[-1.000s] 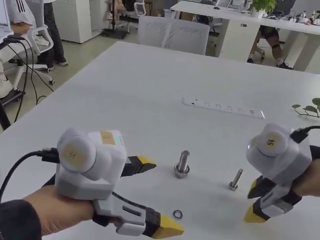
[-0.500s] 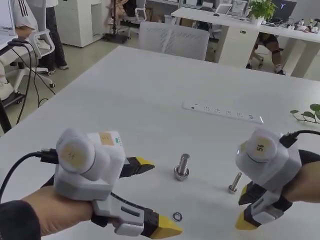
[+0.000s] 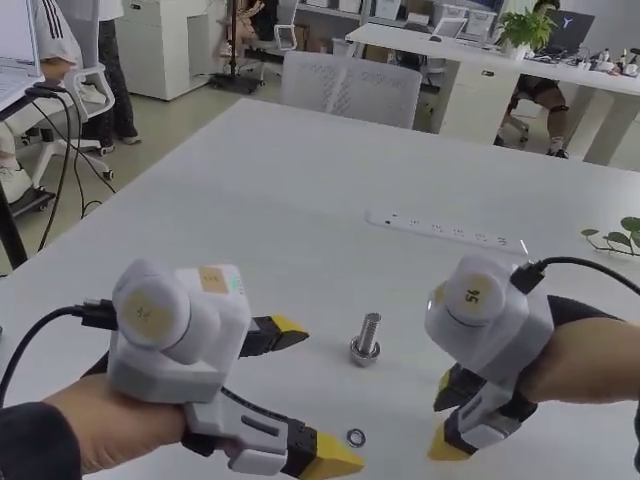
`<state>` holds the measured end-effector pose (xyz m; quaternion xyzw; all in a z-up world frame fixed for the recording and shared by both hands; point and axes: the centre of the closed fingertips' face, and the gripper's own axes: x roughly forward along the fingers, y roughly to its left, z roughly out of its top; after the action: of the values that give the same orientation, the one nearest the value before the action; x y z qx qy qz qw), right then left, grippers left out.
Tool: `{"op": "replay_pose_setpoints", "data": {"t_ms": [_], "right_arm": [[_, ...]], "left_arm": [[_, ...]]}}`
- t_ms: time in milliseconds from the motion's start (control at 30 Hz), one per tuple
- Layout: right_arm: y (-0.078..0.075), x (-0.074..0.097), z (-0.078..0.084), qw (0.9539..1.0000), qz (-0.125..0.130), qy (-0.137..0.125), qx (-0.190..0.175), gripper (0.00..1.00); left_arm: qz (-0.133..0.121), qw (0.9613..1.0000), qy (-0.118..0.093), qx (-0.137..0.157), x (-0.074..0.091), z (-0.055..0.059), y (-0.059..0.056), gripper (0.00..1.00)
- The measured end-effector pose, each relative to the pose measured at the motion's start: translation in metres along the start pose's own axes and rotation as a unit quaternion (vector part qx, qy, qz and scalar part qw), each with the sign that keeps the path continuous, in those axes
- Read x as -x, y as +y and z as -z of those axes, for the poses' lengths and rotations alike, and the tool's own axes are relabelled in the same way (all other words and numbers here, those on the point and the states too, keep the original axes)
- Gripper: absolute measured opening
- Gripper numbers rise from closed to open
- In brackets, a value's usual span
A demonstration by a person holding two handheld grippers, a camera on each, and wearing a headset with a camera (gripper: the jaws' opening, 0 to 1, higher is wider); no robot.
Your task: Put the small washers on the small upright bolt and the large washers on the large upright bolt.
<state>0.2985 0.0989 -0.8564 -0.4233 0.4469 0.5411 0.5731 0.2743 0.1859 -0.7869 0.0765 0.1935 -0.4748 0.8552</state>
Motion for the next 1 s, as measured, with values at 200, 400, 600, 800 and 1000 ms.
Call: {"op": "replay_pose_setpoints", "data": {"t_ms": [200, 400, 600, 800, 1000], "right_arm": [[0.005, -0.006, -0.018, 0.9998, -0.006, -0.003, 0.018, 0.32], [0.011, -0.012, -0.037, 0.9990, -0.013, -0.005, 0.042, 0.31], [0.013, -0.017, -0.048, 0.9983, -0.016, -0.006, 0.056, 0.28], [0.015, -0.025, -0.053, 0.9975, -0.023, -0.002, 0.068, 0.26], [0.017, -0.031, -0.056, 0.9968, -0.028, -0.001, 0.075, 0.24]], "left_arm": [[0.000, 1.0000, 0.001, 0.000, 0.002, 0.002, -0.001, 0.81], [0.002, 1.0000, 0.001, 0.001, 0.002, 0.002, -0.002, 0.81], [0.004, 1.0000, 0.003, 0.001, 0.002, 0.003, -0.003, 0.81], [0.004, 1.0000, 0.002, 0.001, 0.002, 0.003, -0.003, 0.81], [0.004, 1.0000, 0.002, 0.002, 0.002, 0.003, -0.003, 0.81]]}}
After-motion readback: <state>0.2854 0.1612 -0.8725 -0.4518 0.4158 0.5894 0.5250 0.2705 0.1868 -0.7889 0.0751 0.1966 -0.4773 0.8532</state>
